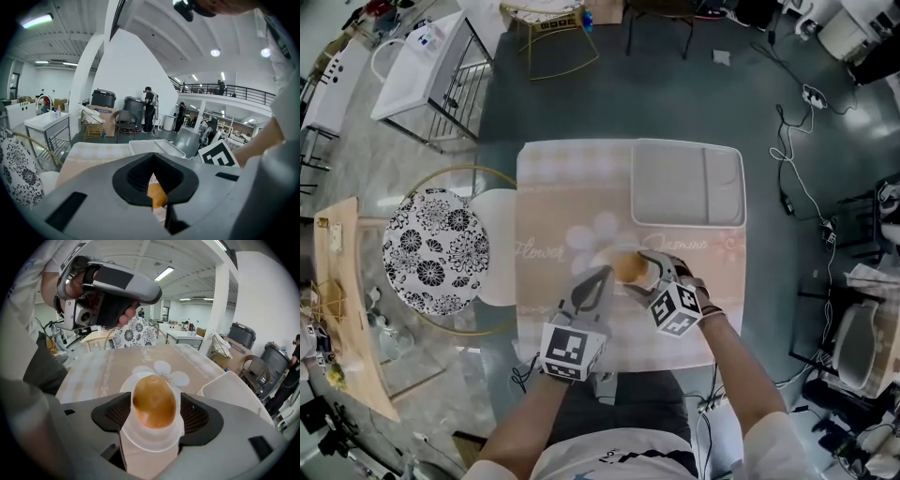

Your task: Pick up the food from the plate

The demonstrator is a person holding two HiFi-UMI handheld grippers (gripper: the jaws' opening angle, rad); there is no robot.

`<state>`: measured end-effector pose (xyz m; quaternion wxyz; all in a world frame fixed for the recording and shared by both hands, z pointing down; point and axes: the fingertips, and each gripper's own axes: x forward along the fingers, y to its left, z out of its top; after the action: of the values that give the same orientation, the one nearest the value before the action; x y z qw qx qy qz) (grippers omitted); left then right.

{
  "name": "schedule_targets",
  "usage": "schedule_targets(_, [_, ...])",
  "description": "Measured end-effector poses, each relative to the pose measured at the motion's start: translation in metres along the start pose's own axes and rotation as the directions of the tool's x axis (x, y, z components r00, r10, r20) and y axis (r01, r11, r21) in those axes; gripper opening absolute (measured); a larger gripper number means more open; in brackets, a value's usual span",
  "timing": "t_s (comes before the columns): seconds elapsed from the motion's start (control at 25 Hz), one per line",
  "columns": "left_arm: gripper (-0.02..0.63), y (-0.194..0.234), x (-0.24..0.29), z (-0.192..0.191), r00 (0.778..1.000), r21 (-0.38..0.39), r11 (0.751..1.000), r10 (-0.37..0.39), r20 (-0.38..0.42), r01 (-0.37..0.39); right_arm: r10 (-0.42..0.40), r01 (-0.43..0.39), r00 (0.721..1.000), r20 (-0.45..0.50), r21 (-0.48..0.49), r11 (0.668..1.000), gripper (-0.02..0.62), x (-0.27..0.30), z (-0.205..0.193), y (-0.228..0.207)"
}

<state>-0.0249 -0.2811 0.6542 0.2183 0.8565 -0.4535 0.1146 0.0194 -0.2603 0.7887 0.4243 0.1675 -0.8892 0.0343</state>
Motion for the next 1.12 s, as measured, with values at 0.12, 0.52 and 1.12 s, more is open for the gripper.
schedule_targets(0.12, [0.006,0.003,0.01,0.0,1.0,-0.005,1.0,0.003,0.007,-0.003,0.027,-0.027,1.0,-0.014,-0.026,0.999,0.299,0.007,-0.002,0.0])
schedule_targets(0.52, [0.006,0.011,0.039,-0.014,1.0,0.001,1.0,0.009,-0.002,-0.009,0.078,-0.084,0.995,-0.06,-0.096,0.992,0.302,0.021,-0.005,0.007])
schedule_targets(1.12, [0.006,-0.012,-0.002,0.045,1.0,0.016,1.0,-0.003,0.021,0.003,-0.029,0.028,0.999,0.027,0.048,0.998,0.302,-0.059,0.057,0.003])
